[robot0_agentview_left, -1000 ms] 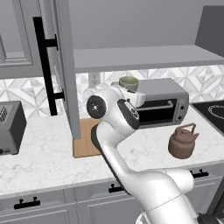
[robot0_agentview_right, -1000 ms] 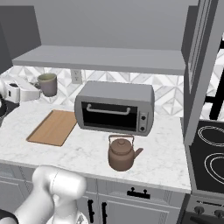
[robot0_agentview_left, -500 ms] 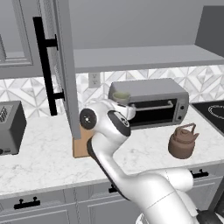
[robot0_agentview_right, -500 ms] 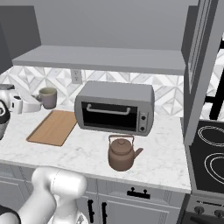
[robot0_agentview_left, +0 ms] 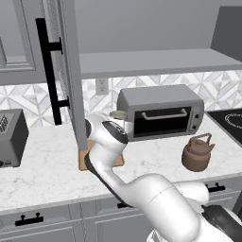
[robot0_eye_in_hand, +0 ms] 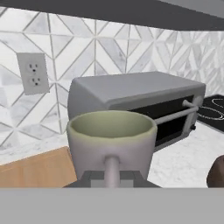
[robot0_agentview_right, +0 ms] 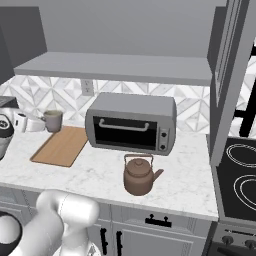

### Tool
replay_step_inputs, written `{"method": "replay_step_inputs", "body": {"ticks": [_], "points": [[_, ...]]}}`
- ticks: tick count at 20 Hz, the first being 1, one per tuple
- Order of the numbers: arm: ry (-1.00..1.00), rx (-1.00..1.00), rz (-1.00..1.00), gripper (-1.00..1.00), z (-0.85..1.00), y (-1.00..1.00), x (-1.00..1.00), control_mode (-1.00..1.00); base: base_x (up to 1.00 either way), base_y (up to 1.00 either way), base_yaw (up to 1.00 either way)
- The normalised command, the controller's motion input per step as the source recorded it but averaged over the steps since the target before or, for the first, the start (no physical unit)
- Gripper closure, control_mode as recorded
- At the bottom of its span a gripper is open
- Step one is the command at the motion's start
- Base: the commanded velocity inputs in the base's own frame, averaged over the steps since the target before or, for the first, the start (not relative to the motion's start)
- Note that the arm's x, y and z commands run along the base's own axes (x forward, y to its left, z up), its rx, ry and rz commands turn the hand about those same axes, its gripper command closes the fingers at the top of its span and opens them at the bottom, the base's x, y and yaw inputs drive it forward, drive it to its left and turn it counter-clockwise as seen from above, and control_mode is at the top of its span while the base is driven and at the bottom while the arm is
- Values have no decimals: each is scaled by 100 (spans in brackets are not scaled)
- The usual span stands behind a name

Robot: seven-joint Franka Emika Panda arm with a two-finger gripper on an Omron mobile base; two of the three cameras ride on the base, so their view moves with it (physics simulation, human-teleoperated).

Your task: Pick the kettle from the counter and place it on the tray. Then pick the mug from the cabinet and place it on the tray. Then close the cabinet doors.

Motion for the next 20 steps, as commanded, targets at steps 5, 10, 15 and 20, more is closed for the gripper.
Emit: {"method": "replay_step_inputs", "body": {"ticks": [5,10,15,20], "points": [[3,0,0,100,-47,27,37,-100,0,0,0],[-1,0,0,100,-48,8,41,-100,0,0,0],[0,0,0,100,-38,11,43,-100,0,0,0],[0,0,0,100,-38,17,43,-100,0,0,0]]}}
